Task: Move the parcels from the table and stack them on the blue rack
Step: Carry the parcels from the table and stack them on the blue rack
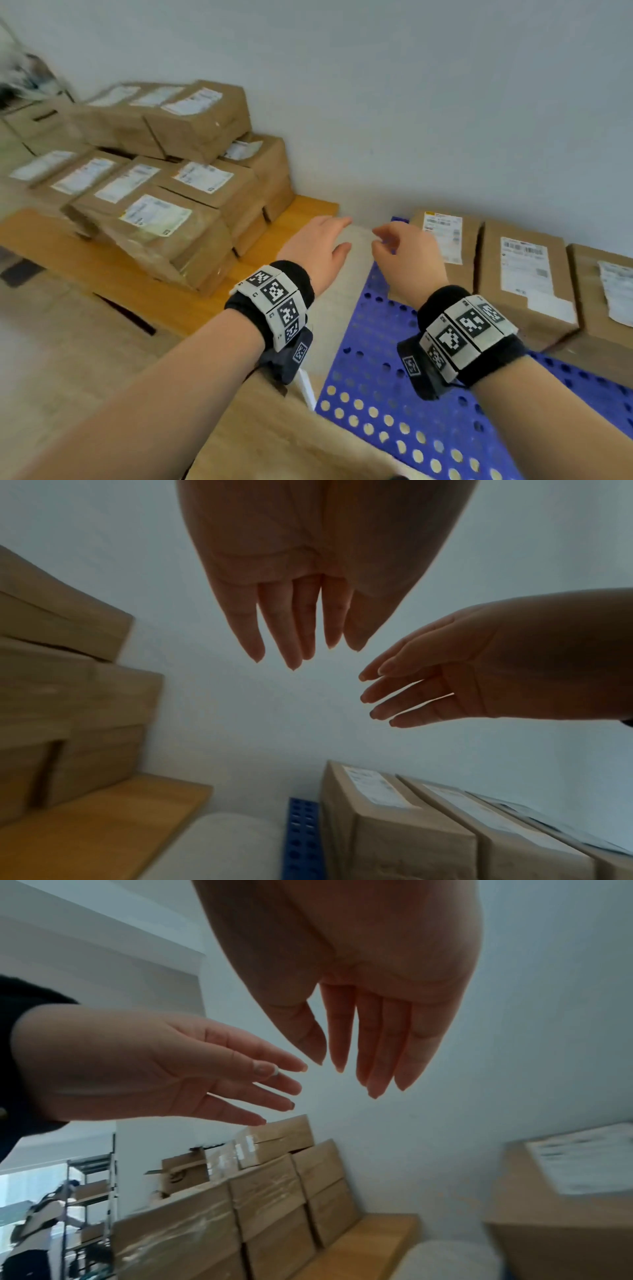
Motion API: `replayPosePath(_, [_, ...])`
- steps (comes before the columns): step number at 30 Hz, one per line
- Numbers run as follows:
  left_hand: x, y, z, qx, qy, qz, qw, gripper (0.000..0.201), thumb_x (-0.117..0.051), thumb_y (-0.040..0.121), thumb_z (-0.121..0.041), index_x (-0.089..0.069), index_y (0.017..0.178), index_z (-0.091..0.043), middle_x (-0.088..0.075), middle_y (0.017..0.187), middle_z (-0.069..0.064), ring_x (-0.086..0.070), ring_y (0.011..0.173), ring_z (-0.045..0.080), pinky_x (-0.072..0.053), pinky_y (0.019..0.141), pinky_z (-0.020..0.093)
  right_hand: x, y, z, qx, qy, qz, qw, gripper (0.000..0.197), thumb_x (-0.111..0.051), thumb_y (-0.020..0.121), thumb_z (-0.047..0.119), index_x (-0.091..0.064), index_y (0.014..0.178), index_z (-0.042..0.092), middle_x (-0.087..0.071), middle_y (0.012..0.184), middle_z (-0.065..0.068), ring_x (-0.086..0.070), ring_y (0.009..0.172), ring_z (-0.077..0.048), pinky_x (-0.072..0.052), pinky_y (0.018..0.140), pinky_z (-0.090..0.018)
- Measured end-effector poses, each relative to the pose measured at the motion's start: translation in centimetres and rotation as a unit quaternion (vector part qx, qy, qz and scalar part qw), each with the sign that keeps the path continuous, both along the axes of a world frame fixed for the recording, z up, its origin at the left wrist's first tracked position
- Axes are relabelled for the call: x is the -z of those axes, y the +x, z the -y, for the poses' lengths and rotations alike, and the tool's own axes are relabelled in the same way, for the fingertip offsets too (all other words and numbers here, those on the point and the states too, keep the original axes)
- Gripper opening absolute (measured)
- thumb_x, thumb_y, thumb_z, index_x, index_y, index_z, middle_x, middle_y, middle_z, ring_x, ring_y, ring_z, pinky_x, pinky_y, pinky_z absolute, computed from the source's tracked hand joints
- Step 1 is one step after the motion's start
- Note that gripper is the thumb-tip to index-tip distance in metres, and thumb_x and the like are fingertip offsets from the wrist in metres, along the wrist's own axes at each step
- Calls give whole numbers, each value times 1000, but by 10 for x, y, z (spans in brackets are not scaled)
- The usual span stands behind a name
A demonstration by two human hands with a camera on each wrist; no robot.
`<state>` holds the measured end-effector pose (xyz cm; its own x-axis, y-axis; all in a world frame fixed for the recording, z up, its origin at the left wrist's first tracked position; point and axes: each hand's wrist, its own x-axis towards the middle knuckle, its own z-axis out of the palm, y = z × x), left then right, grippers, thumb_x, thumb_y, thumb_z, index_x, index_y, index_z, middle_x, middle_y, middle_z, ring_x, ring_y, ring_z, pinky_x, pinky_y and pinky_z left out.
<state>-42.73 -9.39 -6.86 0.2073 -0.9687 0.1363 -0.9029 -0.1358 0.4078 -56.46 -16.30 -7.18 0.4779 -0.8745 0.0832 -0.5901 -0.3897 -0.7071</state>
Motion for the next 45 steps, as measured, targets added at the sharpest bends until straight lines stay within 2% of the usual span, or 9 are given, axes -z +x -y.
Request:
replayPosePath(6, [-20, 105, -102, -59, -33, -2, 998, 45, -44, 97, -26, -37, 141, -20, -44, 140, 3, -40, 129, 16, -34, 104, 30, -13, 120, -77, -45, -16, 6, 999, 29, -50, 93, 17, -61, 120, 16, -65, 116, -2, -61, 98, -17, -39, 76, -21])
replayPosePath(14, [-45, 234, -204, -136, -47, 2, 990, 46, -43, 97, -28, -34, 142, -23, -42, 142, 0, -44, 126, 15, -38, 103, 31, -36, 259, -164, -98, -26, 70, 992, 37, -50, 93, 18, -51, 130, 19, -58, 124, -3, -54, 92, -11, -42, 73, -23])
replayPosePath(19, [-57, 300, -217, -174, -65, 2, 983, 47, -45, 97, -28, -34, 142, -23, -43, 141, 1, -44, 126, 15, -37, 102, 30, -57, 322, -170, -117, -29, 110, 987, 46, -53, 91, 21, -43, 137, 19, -49, 136, -2, -54, 110, -14, -49, 92, -33])
replayPosePath(22, [-64, 339, -203, -183, -66, 0, 981, 49, -45, 96, -29, -32, 143, -23, -39, 145, 1, -36, 132, 15, -32, 106, 31, -65, 357, -152, -110, -28, 122, 986, 51, -55, 91, 24, -38, 139, 20, -46, 137, -1, -50, 72, 1, -44, 62, -9])
replayPosePath(23, [-65, 352, -195, -181, -65, 0, 981, 49, -45, 96, -29, -32, 143, -23, -38, 146, 1, -35, 133, 15, -32, 108, 32, -68, 369, -144, -105, -27, 120, 987, 53, -56, 91, 25, -36, 140, 19, -44, 137, -2, -49, 71, 1, -40, 60, -5])
replayPosePath(27, [-74, 400, -156, -175, -69, 8, 982, 51, -46, 96, -30, -30, 144, -22, -40, 144, 3, -41, 129, 16, -35, 105, 30, -77, 417, -103, -80, -21, 137, 987, 64, -61, 87, 26, -31, 143, 15, -37, 144, -9, -45, 122, -20, -33, 88, -20])
replayPosePath(36, [-76, 463, -44, -103, -41, 22, 994, 61, -54, 91, -35, -28, 145, -20, -39, 145, 5, -39, 131, 20, -34, 108, 35, -71, 467, -8, 34, 2, 87, 996, 77, -65, 81, 39, -27, 144, 18, -32, 145, -14, -35, 131, -31, -36, 106, -50])
replayPosePath(41, [-67, 494, 19, -73, 1, 91, 993, 71, -56, 88, -44, -27, 144, -12, -31, 149, 9, -23, 138, 26, -23, 114, 39, -56, 480, 30, 79, 63, 103, 989, 75, -64, 82, 39, -27, 145, 21, -34, 145, -12, -36, 132, -28, -38, 106, -46])
replayPosePath(45, [-57, 516, 59, -59, 48, 157, 985, 80, -55, 83, -56, -29, 143, -9, -19, 154, 10, -6, 144, 29, -12, 117, 44, -49, 494, 47, 123, 97, 99, 983, 74, -58, 89, 39, -19, 148, 16, -40, 144, -10, -46, 125, -27, -42, 93, -32])
